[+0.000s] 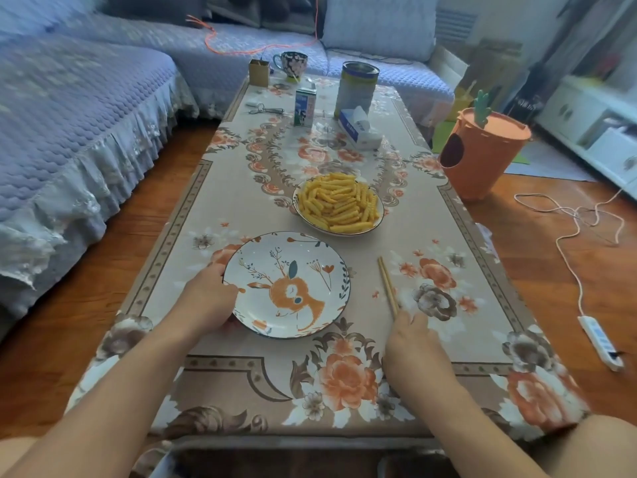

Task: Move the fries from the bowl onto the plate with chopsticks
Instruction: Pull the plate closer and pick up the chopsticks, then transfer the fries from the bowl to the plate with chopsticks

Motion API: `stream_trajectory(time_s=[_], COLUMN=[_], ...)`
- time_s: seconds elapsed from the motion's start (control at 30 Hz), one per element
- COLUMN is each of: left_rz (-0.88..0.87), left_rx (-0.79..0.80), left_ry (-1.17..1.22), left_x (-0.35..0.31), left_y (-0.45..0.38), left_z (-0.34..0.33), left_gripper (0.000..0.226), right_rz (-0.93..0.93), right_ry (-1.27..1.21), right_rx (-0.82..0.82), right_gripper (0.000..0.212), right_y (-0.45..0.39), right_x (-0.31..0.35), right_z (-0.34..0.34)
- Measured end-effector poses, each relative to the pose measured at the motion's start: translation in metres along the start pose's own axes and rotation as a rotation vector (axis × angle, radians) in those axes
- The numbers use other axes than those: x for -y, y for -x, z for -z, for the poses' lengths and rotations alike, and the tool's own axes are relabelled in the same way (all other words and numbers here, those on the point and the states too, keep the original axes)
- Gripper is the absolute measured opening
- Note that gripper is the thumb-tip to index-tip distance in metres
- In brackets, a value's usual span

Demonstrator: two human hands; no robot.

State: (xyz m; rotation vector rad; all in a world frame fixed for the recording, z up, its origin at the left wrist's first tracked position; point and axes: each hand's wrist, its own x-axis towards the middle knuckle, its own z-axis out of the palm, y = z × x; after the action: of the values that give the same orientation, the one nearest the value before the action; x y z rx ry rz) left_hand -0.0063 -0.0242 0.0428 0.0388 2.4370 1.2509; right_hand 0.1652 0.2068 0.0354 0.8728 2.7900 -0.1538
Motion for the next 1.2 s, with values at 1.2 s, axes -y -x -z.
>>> stream_trajectory(time_s=[1.2], left_rz=[-0.034], left_rx=[0.148], left_ry=[-0.094], left_x=[-0.024], left_y=[0.012], left_z=[-0.024], left_gripper=[0.017], right_rz=[0.570], right_ry=[-0.996], right_rx=[0.139], right_gripper=[0.056], right_y=[-0.051], right_x=[0.014], right_z=[0.082])
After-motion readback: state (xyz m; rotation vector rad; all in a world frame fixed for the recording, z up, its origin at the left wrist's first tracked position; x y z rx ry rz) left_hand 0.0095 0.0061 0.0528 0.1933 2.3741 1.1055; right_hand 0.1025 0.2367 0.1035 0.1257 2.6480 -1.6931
